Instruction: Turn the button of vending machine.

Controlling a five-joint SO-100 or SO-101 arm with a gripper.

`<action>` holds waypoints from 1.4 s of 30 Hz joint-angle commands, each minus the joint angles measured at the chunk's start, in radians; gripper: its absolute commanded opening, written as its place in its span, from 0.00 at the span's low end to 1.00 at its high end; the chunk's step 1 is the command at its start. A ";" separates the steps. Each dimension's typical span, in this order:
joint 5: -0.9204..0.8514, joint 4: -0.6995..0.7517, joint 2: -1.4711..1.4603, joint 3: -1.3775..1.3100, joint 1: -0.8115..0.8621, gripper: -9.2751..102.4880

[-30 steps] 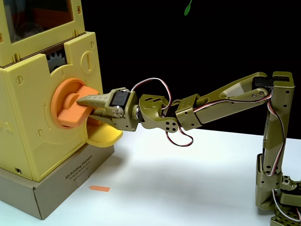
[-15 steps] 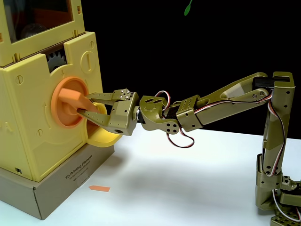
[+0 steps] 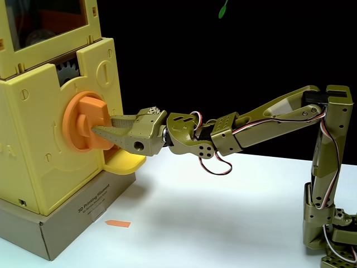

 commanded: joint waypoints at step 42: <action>-2.431 0.609 0.686 0.337 -0.023 0.44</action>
